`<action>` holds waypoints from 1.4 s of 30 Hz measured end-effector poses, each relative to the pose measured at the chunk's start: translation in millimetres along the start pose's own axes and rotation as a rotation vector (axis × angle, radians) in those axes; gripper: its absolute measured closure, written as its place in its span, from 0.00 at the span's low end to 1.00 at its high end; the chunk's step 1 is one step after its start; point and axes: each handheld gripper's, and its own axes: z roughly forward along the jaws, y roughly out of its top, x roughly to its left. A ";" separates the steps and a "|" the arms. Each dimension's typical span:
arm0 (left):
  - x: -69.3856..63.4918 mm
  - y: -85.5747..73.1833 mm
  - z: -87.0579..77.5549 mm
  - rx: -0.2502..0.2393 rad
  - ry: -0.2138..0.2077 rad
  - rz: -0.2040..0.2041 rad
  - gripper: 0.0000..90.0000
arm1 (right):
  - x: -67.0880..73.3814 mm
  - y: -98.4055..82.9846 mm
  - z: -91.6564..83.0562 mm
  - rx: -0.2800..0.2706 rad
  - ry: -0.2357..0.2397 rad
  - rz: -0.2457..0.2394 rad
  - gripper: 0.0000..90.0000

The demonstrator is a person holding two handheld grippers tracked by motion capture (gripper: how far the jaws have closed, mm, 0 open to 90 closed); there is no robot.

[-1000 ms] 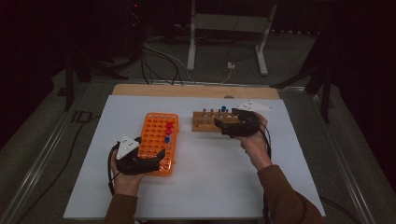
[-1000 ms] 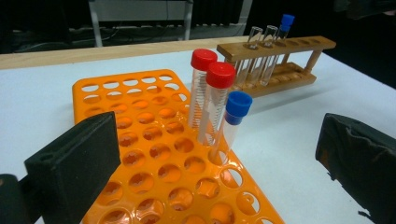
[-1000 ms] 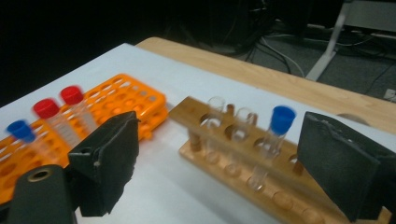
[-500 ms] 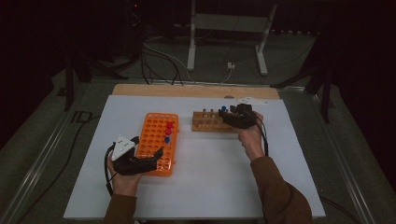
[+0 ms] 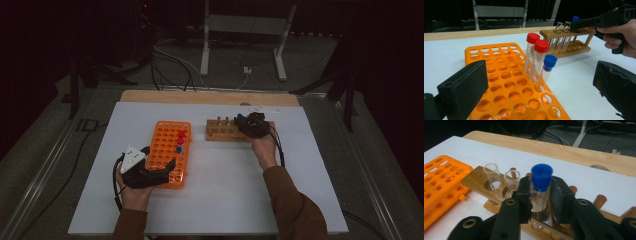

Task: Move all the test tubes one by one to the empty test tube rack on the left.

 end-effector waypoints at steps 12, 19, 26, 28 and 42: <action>-1.9 -0.4 0.6 -0.001 -0.004 0.002 0.01 | 4.0 3.6 -8.4 -0.031 -0.029 -0.037 0.85; -2.4 -0.7 -0.6 -0.011 -0.002 0.005 0.01 | 7.4 8.7 -17.7 -0.055 -0.029 -0.060 0.85; -2.9 -0.6 -1.3 -0.018 -0.008 0.004 0.01 | 10.8 18.4 -30.3 -0.089 -0.028 -0.078 0.85; -3.5 -0.5 -0.7 -0.014 -0.013 0.000 0.01 | 11.8 21.3 -35.3 -0.100 -0.026 -0.087 0.85; -11.3 6.7 2.2 -0.019 -0.037 0.008 0.01 | 15.4 27.3 -63.9 -0.136 0.020 -0.115 0.85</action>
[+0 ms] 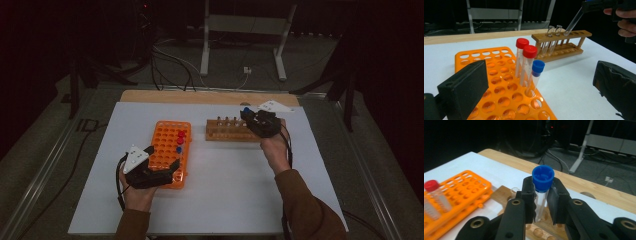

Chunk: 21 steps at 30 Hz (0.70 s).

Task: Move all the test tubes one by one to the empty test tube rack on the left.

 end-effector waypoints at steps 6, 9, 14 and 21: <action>-5.2 6.2 3.0 -0.007 -0.009 0.014 0.02 | 5.7 1.7 -7.4 0.004 0.042 -0.004 0.85; -9.0 8.6 5.7 -0.006 -0.014 0.024 0.04 | 11.1 0.8 -10.5 0.016 0.071 -0.011 0.85; -17.3 13.0 12.5 -0.004 -0.033 0.046 0.07 | 22.5 -1.3 -13.8 0.032 0.119 -0.026 0.85; -34.0 17.7 26.5 0.018 -0.054 0.118 0.15 | 43.4 -3.2 -18.5 0.049 0.192 -0.045 0.85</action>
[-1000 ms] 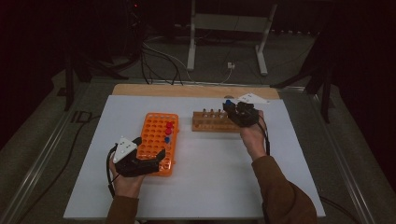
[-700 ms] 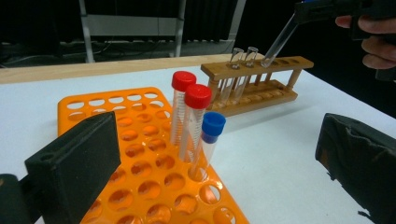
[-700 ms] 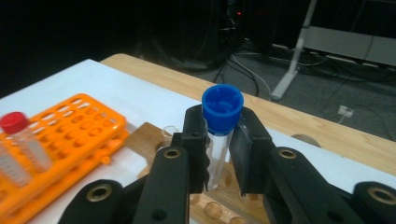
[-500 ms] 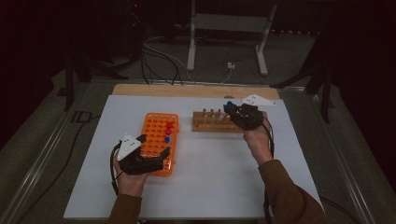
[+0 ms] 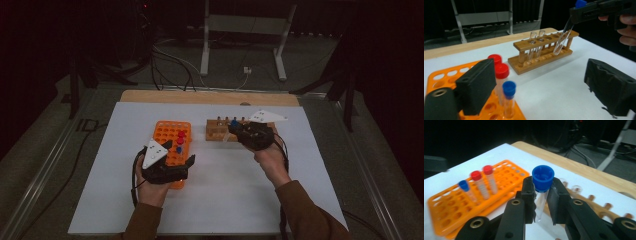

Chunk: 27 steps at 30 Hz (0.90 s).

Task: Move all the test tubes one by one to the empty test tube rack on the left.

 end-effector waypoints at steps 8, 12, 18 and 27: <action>-16.0 3.5 18.3 0.032 -0.001 0.062 0.20 | 25.2 -2.1 2.9 0.031 0.076 -0.019 0.85; -22.2 3.0 24.4 0.037 0.004 0.093 0.31 | 34.8 -3.1 5.9 0.042 0.105 -0.027 0.85; -27.2 1.1 31.3 0.046 0.007 0.104 0.46 | 49.0 -3.2 12.4 0.059 0.147 -0.036 0.85; -30.4 -1.5 34.7 0.054 -0.021 0.124 0.68 | 65.0 -2.8 20.7 0.074 0.190 -0.052 0.85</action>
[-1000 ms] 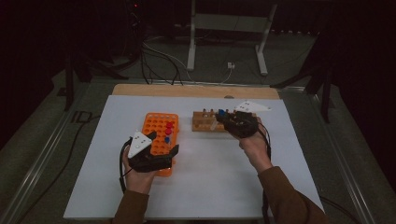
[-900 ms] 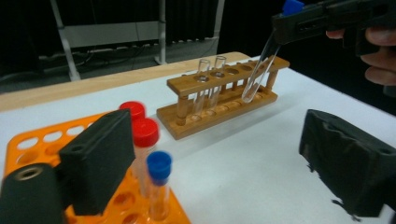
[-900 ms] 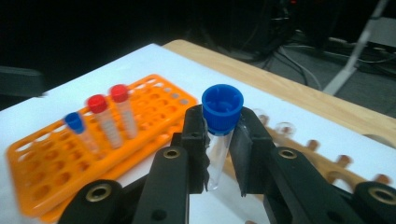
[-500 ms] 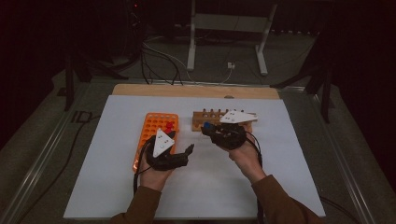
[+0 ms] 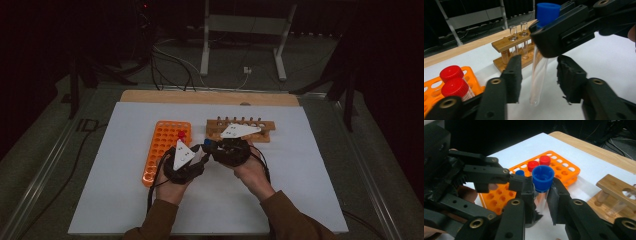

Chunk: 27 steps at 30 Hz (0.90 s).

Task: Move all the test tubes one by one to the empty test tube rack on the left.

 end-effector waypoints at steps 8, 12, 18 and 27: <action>0.9 -1.5 -1.7 0.006 0.000 0.013 0.85 | 3.1 0.2 2.3 0.004 0.014 -0.002 0.85; 0.5 -1.4 -2.5 0.003 0.005 0.020 0.86 | 3.5 0.4 1.2 -0.006 0.020 -0.003 0.79; 3.6 -3.0 -3.1 0.005 0.018 0.003 0.86 | 1.8 1.8 -4.8 -0.045 0.044 -0.006 0.50; 10.7 -7.2 -9.7 0.001 0.032 -0.026 0.86 | -4.9 -3.6 -12.4 -0.061 -0.051 -0.012 0.21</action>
